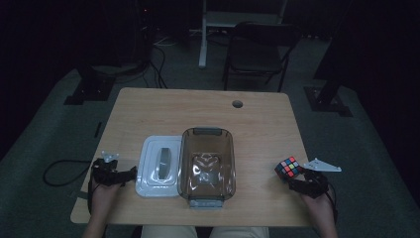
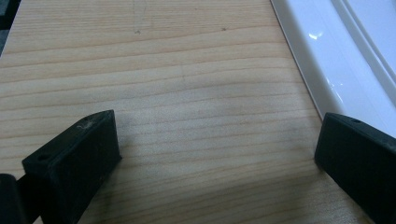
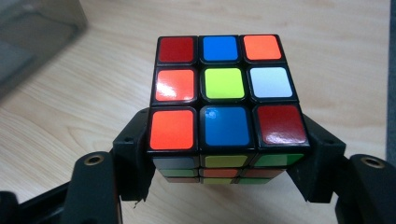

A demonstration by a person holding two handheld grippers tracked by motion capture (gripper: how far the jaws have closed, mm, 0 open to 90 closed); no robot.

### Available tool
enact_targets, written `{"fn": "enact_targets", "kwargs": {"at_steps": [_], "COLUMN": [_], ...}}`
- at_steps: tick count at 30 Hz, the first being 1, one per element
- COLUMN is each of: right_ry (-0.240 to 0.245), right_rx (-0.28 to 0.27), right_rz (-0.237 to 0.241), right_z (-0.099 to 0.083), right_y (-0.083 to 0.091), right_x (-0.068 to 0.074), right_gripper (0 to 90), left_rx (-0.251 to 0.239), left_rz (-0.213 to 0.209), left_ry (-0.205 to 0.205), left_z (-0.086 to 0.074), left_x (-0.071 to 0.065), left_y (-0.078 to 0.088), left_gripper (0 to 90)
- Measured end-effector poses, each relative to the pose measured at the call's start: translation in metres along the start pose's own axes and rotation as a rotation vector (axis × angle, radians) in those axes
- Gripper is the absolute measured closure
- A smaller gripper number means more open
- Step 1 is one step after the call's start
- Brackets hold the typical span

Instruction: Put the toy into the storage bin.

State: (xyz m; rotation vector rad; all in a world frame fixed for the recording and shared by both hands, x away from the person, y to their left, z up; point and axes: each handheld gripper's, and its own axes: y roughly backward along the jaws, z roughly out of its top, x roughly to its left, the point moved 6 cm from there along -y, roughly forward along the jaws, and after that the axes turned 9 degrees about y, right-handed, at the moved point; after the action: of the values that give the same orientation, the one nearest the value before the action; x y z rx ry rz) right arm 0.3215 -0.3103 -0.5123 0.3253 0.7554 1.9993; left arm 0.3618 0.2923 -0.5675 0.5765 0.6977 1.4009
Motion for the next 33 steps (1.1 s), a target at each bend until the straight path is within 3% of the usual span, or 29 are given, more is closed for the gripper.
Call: {"fn": "enact_targets", "kwargs": {"at_steps": [9,19,27,33], "right_ry": [0.038,0.108,0.219,0.273], "right_rx": [-0.065,-0.133,-0.178,-0.215], "right_rz": [0.047,0.111,0.166,0.217], "right_z": [0.028,0.061,0.097,0.118], "right_y": [0.018,0.037,0.053,0.059], "right_x": [0.005,0.021,0.046,0.063], "right_gripper": [33.9,33.9,33.9,33.9], "left_rx": [0.0,0.002,0.002,0.002], "left_rz": [0.0,-0.002,-0.003,-0.003], "left_ry": [0.0,-0.005,-0.006,-0.006], "left_z": [0.0,0.0,0.0,0.0], "left_x": [0.0,0.0,0.0,0.0], "left_y": [0.0,0.0,0.0,0.0], "left_gripper": [0.6,0.6,0.6,0.6]}}
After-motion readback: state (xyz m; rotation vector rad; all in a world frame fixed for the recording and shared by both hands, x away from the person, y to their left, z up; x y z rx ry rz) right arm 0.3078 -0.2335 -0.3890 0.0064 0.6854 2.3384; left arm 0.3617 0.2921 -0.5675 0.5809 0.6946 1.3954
